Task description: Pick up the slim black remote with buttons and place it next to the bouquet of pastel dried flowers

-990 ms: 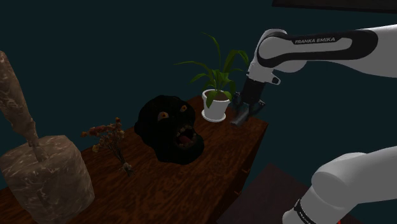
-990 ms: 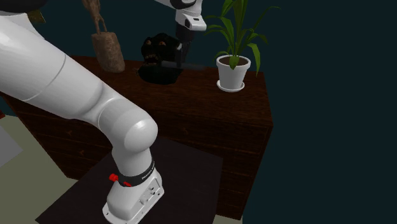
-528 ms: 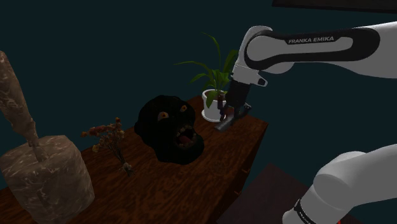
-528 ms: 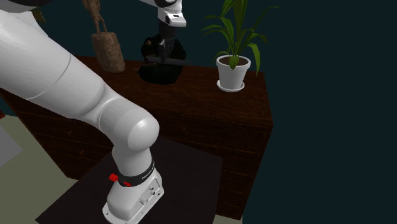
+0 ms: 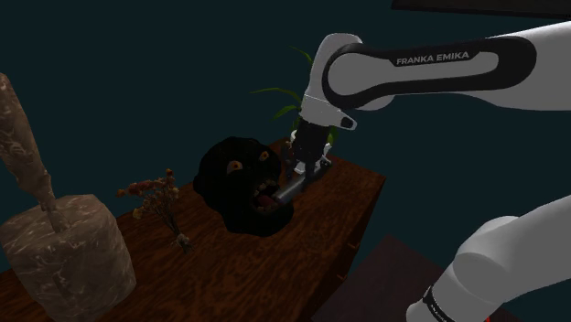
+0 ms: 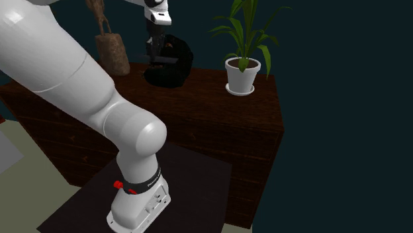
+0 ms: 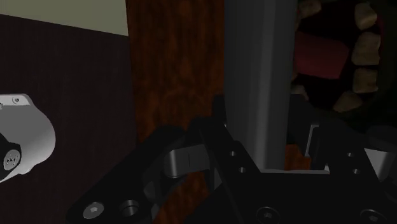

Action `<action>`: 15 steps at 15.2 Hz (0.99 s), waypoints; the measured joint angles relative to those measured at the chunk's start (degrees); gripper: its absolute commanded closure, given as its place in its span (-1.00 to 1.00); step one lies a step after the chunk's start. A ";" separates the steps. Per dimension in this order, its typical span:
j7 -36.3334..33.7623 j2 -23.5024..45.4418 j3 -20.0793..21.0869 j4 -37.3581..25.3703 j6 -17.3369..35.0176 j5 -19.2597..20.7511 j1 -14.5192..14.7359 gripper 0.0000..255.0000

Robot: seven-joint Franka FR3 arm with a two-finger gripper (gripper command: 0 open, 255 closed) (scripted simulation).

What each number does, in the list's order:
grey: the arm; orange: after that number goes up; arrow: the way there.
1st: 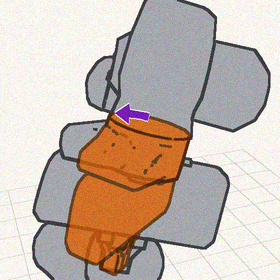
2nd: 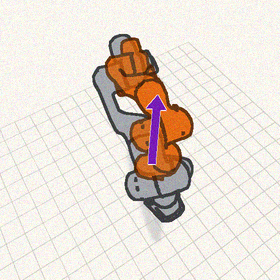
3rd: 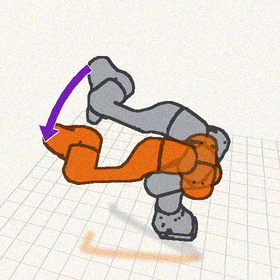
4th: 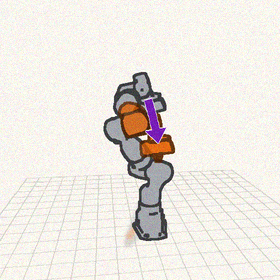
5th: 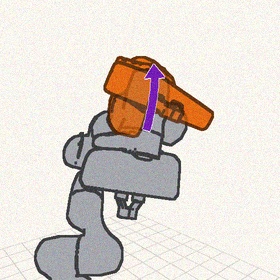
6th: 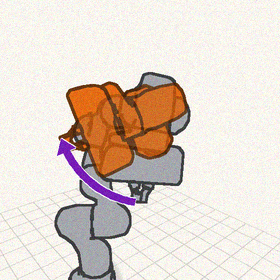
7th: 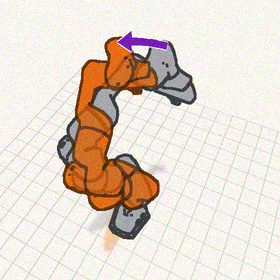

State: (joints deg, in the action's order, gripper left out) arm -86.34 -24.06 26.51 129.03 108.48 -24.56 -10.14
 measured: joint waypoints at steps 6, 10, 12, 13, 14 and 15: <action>-9.14 6.94 7.31 -6.45 3.09 1.37 1.21 1.00; -16.66 13.63 12.77 -12.11 5.41 4.82 1.90 1.00; -20.46 17.19 15.10 -14.98 6.31 7.32 2.39 1.00; -22.20 18.92 16.05 -16.49 6.50 8.66 2.68 1.00; -24.55 21.30 17.27 -18.54 6.78 10.57 3.19 1.00; -25.81 22.65 17.84 -19.15 7.41 11.65 3.53 1.00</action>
State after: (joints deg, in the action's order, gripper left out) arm -112.15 -1.41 44.35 109.89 115.90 -12.91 -6.60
